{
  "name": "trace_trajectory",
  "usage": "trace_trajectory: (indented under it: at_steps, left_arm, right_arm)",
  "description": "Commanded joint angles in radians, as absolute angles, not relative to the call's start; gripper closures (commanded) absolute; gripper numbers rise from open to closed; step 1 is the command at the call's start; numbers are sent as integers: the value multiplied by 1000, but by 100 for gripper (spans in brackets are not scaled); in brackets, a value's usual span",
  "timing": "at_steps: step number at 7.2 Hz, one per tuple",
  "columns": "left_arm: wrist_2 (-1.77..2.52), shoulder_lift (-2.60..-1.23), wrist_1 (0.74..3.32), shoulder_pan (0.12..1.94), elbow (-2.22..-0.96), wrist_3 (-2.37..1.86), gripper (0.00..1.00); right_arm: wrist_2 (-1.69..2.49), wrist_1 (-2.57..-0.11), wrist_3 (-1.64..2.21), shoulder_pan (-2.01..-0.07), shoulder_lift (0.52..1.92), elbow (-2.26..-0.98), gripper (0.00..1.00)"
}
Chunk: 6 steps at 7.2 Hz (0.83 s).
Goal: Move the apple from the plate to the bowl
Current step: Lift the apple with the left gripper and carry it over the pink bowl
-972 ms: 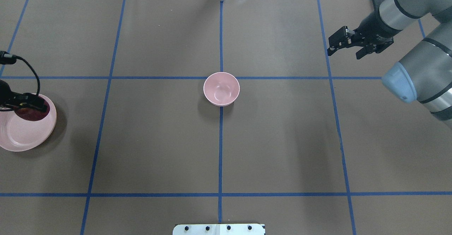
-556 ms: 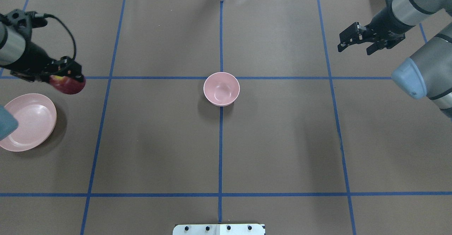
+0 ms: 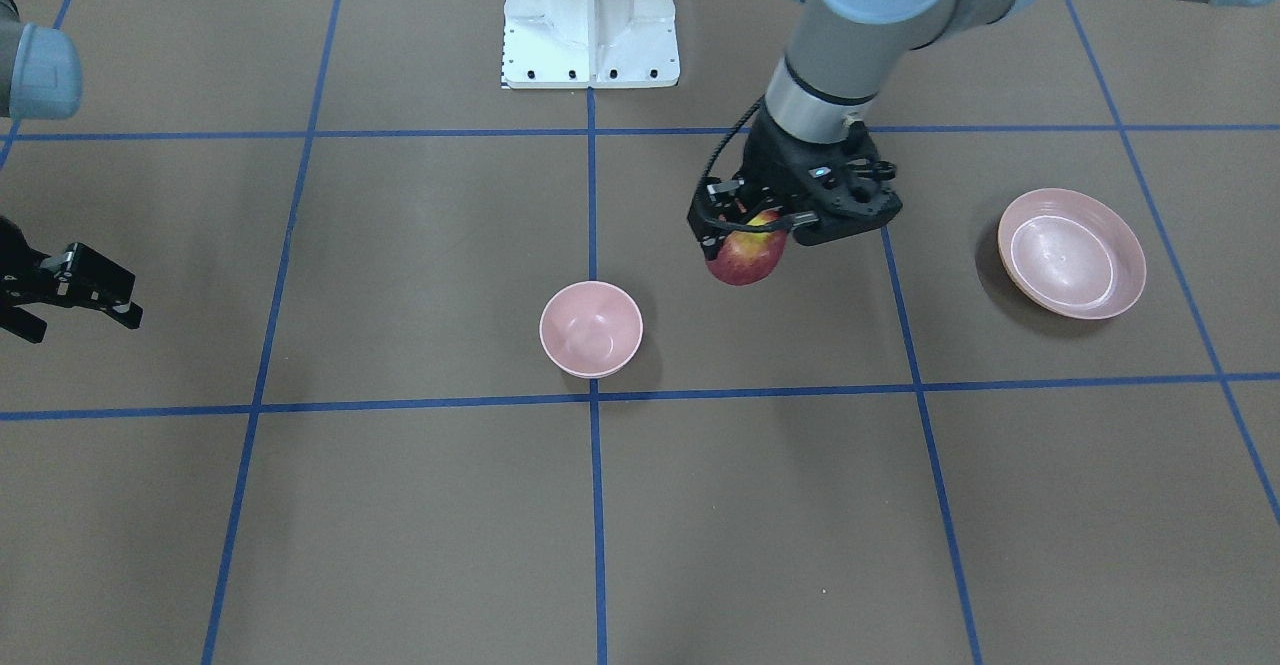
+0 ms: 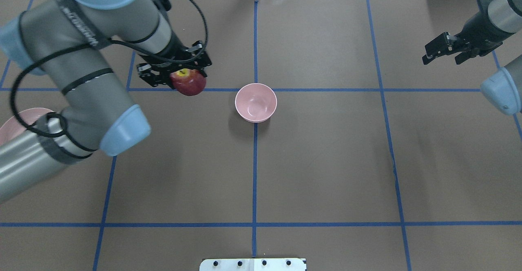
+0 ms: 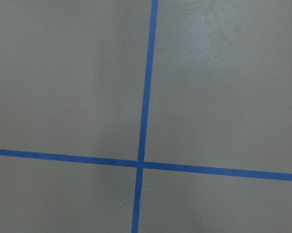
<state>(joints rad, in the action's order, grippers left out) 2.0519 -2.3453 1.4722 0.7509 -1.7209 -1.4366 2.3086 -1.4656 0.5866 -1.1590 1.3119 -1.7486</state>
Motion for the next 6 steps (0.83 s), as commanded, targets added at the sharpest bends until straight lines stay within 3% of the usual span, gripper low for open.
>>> trace_trajectory:
  at_steps: [1,3,6]
  left_arm:
    - [2014,-2544,1523,704,-1452,-1506,100]
    - [1958,-2556,1668,663,-1324,-1541,100]
    - [1913,-2557,1683,594,-1296,-1572,100]
  right_arm:
    - [2309,-1466,568,-1166,1324,-1747,0]
    - [2309,-1465,568,-1167,1322,-1753,0]
    - [2307,-1468,568,-1167,1319,-1747,0]
